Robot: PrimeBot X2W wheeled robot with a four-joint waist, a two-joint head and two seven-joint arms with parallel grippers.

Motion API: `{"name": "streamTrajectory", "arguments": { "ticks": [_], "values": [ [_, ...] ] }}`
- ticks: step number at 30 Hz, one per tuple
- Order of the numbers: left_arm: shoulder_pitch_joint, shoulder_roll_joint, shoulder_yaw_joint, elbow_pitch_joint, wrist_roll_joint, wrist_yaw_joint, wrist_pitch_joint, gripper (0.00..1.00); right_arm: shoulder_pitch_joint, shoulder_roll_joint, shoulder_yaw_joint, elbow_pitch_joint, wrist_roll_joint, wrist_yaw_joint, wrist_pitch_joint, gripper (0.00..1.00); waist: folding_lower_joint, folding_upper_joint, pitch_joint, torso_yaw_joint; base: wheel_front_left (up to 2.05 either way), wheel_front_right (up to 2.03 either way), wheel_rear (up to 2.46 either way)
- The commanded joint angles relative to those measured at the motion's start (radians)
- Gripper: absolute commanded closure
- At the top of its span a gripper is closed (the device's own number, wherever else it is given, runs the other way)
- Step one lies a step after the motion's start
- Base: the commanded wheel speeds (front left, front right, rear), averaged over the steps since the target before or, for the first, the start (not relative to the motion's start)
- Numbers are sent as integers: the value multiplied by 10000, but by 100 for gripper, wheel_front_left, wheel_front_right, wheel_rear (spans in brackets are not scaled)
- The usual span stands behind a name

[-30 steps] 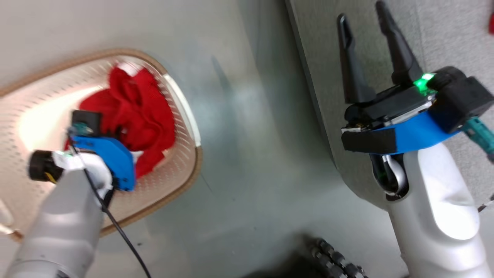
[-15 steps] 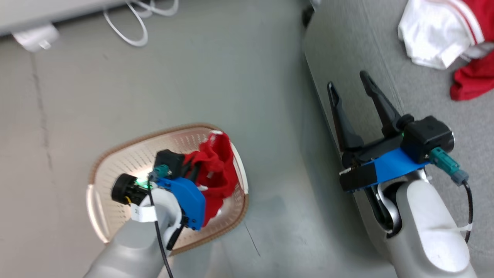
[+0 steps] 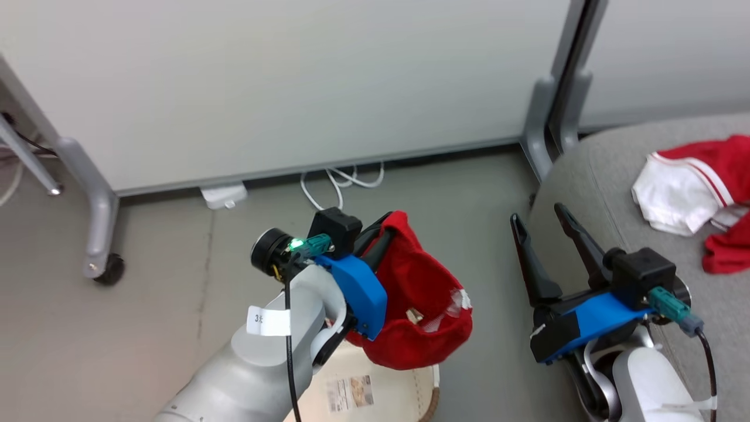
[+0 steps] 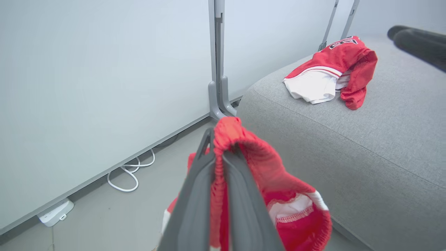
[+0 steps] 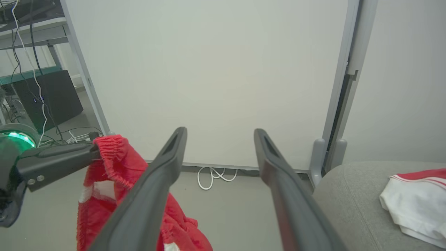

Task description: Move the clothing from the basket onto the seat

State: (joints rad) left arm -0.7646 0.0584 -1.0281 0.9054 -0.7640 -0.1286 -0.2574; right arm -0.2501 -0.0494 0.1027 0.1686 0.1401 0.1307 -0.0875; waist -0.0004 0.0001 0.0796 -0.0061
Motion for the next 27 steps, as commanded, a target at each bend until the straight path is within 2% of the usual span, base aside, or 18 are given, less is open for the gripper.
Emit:
{"name": "streamTrajectory", "arguments": {
  "ticks": [1,10,18,27],
  "values": [
    [-196,7,-134,-140,-148,-15,-37,100,293,-19,14,-74,78,3,62,0,4,-1,-854,686,0,0,0],
    [-1126,-50,-715,-587,-750,-16,53,100,635,-21,216,-131,314,1,185,0,4,-1,-1260,696,0,0,0],
    [-1287,-54,-1028,-497,-1078,-16,-8,100,788,-21,462,-105,428,3,226,0,4,-1,-1374,562,0,0,0],
    [-1418,-58,-1328,-476,-1260,-16,-54,100,191,-116,1130,408,328,1,710,0,4,-1,-1247,514,0,0,0]
  ]
}}
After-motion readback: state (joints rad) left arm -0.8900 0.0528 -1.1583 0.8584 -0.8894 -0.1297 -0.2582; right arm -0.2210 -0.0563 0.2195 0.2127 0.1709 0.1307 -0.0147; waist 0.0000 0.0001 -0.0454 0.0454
